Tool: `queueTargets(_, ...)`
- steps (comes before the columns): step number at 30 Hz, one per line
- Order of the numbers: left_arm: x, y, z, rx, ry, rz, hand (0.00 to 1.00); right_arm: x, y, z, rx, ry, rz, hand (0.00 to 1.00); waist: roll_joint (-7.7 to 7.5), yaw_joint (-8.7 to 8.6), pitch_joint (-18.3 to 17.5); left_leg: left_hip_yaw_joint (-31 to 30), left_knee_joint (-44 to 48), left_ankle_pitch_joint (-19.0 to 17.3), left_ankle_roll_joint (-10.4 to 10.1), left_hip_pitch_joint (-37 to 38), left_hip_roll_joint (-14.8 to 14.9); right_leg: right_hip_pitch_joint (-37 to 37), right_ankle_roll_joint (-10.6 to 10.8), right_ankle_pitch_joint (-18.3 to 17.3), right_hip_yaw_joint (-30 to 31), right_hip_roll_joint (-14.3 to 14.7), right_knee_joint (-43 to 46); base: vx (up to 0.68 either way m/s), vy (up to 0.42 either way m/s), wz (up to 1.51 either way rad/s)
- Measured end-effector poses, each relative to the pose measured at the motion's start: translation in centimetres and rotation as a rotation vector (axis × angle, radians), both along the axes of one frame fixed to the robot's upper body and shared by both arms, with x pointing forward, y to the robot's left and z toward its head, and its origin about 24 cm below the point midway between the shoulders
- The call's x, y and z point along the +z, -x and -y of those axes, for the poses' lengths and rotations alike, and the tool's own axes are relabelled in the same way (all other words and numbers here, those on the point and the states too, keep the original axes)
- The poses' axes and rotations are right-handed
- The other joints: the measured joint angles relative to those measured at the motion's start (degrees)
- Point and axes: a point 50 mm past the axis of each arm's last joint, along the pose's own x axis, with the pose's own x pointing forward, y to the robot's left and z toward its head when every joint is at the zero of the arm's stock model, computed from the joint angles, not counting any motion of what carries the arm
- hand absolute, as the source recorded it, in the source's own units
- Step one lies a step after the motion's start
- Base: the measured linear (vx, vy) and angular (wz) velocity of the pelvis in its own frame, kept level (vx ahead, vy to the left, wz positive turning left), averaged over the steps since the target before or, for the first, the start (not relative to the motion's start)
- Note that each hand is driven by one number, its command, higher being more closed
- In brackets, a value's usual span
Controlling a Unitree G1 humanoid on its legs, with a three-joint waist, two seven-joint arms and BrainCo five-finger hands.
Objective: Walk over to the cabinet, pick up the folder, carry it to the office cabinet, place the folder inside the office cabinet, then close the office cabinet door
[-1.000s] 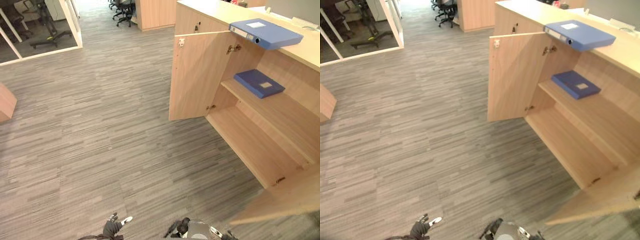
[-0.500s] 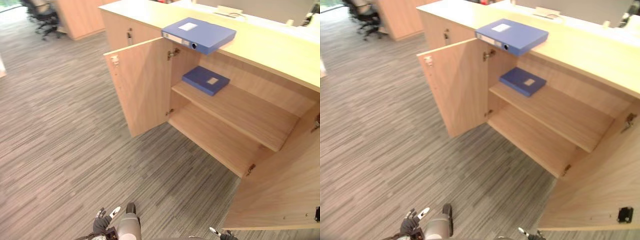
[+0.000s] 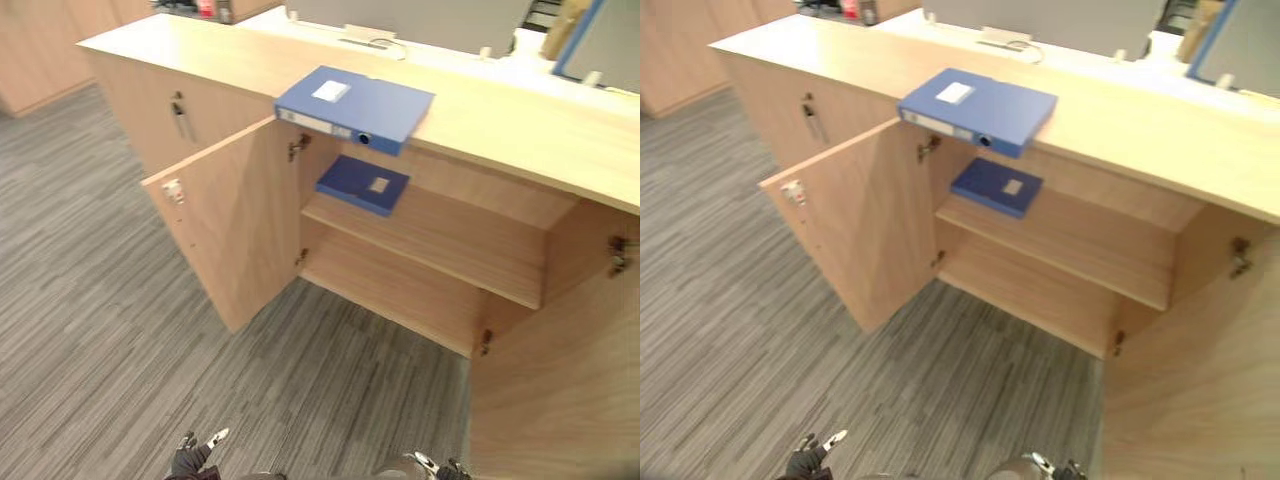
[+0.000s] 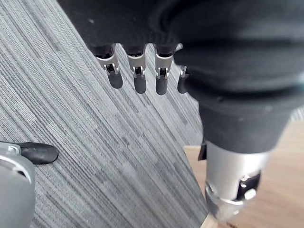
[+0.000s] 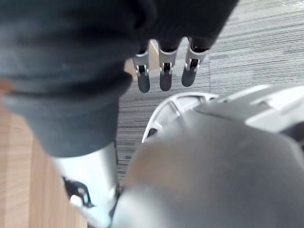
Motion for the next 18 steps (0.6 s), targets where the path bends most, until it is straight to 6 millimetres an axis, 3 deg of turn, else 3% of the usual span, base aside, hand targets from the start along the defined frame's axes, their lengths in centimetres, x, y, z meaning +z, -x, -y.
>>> queueTargets(2,0.3,-1.4,0.2,-0.018,0.003,0.031,0.00,0.0,-0.4,-0.4,0.005,-0.010,0.016,0.00,-0.81,-0.32,0.46,1.74,-0.61,-2.25,-1.55,1.67,0.31,-4.22,0.16,0.51,-0.36,4.40,-9.60,0.20,-0.155,-0.43)
queueTargets(3,0.4,-1.8,0.3,-0.025,0.002,0.041,0.00,0.0,-0.3,-0.6,0.010,-0.015,0.014,0.00,-1.63,-0.50,0.60,2.08,-0.70,-3.13,-2.13,2.13,-0.36,-4.40,-0.45,2.56,-0.53,4.69,-13.07,0.24,-0.232,-0.28)
queueTargets(4,0.4,-2.4,1.0,-0.036,0.020,0.049,0.00,0.1,-0.6,-0.5,0.019,-0.011,0.019,0.00,-1.78,-0.72,1.42,2.77,-0.75,-4.56,-3.31,3.60,-0.45,-3.72,-4.42,1.30,-0.94,5.13,-14.09,0.15,-0.147,-0.34)
queueTargets(7,0.0,-2.2,2.2,-0.048,0.050,0.037,0.00,0.0,-0.4,-0.3,0.016,-0.008,0.011,0.00,0.43,-1.82,0.86,3.65,4.61,-10.09,-4.82,2.04,3.75,-2.64,-2.66,-2.43,-1.35,9.26,-15.19,0.18,-0.212,-0.26)
queueTargets(8,-0.1,-1.9,2.5,-0.036,0.061,0.031,0.00,0.0,0.1,-0.1,0.004,-0.007,-0.001,0.00,1.32,-1.89,0.36,3.50,11.01,-12.86,-5.04,0.64,6.86,-0.85,-2.43,-3.19,-1.95,12.81,-17.73,0.16,-0.182,-0.05)
queueTargets(9,-0.1,-1.9,2.5,-0.033,0.061,0.032,0.00,-0.1,0.3,-0.1,0.003,-0.008,-0.007,0.00,1.46,-1.73,0.25,3.37,17.03,-13.59,-5.55,-1.37,8.85,0.15,-2.51,-3.21,-2.16,14.52,-19.17,0.20,-0.226,-0.08)
queueTargets(10,0.0,-2.0,2.1,-0.021,0.054,0.039,0.00,-0.1,0.6,-0.3,0.004,-0.012,-0.019,0.00,1.16,-1.64,0.07,3.16,30.87,-13.33,-5.86,-6.99,13.14,2.09,-2.77,-3.08,-2.25,17.55,-21.96,0.20,-0.200,-0.19)
queueTargets(12,0.1,-1.6,1.6,0.009,0.052,0.044,0.00,-0.3,1.0,-0.2,0.011,-0.012,-0.038,0.00,1.78,-1.14,0.08,3.02,48.90,-12.48,-6.89,-13.48,18.93,6.17,-3.00,-2.96,-1.02,21.86,-26.04,0.22,-0.155,-0.39)
queueTargets(14,-0.1,-0.7,1.2,0.013,0.044,0.024,0.00,-0.4,1.5,-0.2,0.011,-0.015,-0.060,0.00,1.65,-0.88,-0.01,4.36,52.56,-12.62,-6.62,-16.34,19.33,8.95,-3.07,-2.20,0.88,23.28,-29.41,0.20,-0.064,-0.52)
queueTargets(18,0.1,-1.0,1.3,0.017,0.042,0.044,0.00,-0.1,-0.1,0.1,0.036,0.005,-0.036,0.00,1.59,0.78,0.22,2.72,39.82,-13.10,-5.80,-20.84,14.13,12.54,-3.56,0.36,7.71,23.43,-34.54,0.23,0.025,-0.85)
